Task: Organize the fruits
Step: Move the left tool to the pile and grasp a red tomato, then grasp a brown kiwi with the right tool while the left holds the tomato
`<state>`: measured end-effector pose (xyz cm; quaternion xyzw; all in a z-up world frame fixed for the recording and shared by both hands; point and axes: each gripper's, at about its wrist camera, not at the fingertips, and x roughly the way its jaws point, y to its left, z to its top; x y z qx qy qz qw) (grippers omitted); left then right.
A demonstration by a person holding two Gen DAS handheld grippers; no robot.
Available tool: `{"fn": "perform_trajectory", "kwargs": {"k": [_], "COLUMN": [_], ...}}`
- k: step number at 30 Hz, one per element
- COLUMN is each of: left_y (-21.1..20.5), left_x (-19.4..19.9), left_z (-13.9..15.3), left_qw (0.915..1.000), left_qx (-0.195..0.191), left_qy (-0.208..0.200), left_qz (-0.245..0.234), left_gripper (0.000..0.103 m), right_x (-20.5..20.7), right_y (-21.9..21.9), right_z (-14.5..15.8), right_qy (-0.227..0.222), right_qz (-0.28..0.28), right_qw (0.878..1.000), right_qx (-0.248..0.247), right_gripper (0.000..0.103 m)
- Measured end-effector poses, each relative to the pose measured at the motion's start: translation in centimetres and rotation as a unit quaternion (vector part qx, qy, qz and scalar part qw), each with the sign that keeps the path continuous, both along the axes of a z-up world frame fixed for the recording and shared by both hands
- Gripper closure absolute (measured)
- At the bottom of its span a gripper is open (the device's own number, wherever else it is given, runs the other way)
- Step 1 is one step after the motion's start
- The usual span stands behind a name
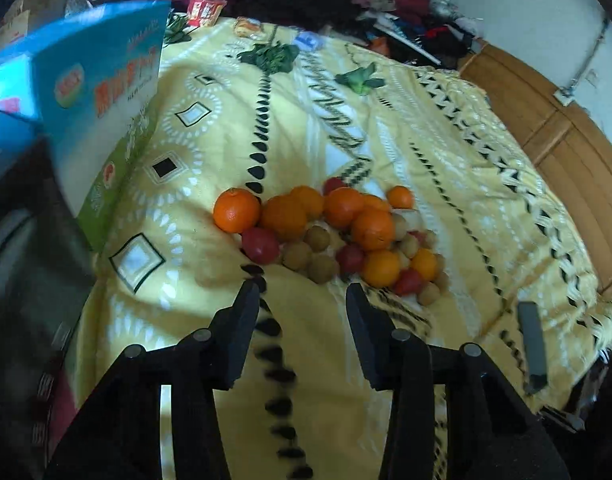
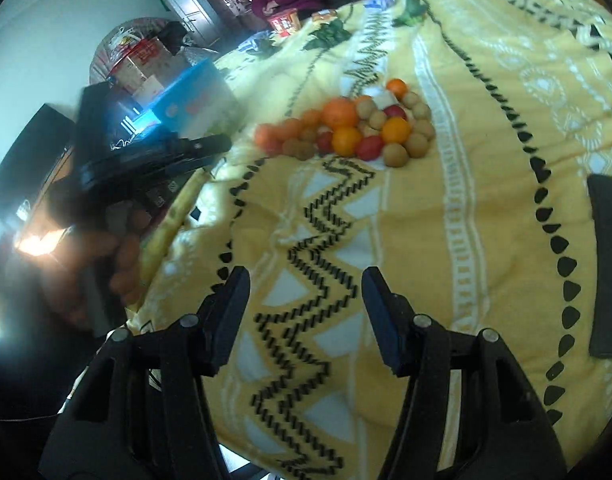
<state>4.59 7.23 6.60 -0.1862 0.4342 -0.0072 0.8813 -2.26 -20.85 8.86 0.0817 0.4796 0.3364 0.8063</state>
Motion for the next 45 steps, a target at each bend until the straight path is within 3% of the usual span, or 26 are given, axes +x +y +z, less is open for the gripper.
{"fn": "perform_trajectory", "kwargs": {"k": [5, 16, 18, 23, 29, 36, 45], "left_y": [0.8, 1.1, 1.0, 0.8, 0.1, -0.3, -0.9], "left_x": [2.6, 5.1, 5.1, 4.2, 1.0, -0.9, -1.2], "left_z": [-2.7, -4.3, -4.3, -3.6, -0.4, 2.3, 2.0], "left_qw": [0.9988, 0.9986, 0.9987, 0.9987, 0.9989, 0.9985, 0.999], "left_qx": [0.018, 0.021, 0.025, 0.033, 0.037, 0.025, 0.015], "left_qy": [0.031, 0.031, 0.025, 0.014, -0.023, -0.048, -0.043], "left_qz": [0.032, 0.037, 0.037, 0.036, 0.02, 0.01, -0.002], "left_gripper": [0.057, 0.057, 0.072, 0.075, 0.075, 0.075, 0.075], "right_x": [1.8, 2.7, 2.6, 2.8, 4.6, 10.0, 13.6], "right_y": [-1.6, -2.3, -2.5, -2.8, -2.1, 0.5, 3.4], "right_z": [-1.8, -3.5, -3.6, -3.1, -2.2, -3.2, -5.4], "right_qy": [0.019, 0.03, 0.031, 0.019, -0.006, 0.002, 0.006], "right_qz": [-0.003, 0.003, 0.0, -0.002, -0.012, -0.026, -0.047], "right_qw": [1.0, 0.999, 0.999, 1.0, 1.0, 1.0, 0.997], "right_qx": [0.005, 0.01, 0.01, 0.004, 0.001, -0.012, -0.062], "right_gripper": [0.044, 0.044, 0.044, 0.044, 0.044, 0.06, 0.062]}}
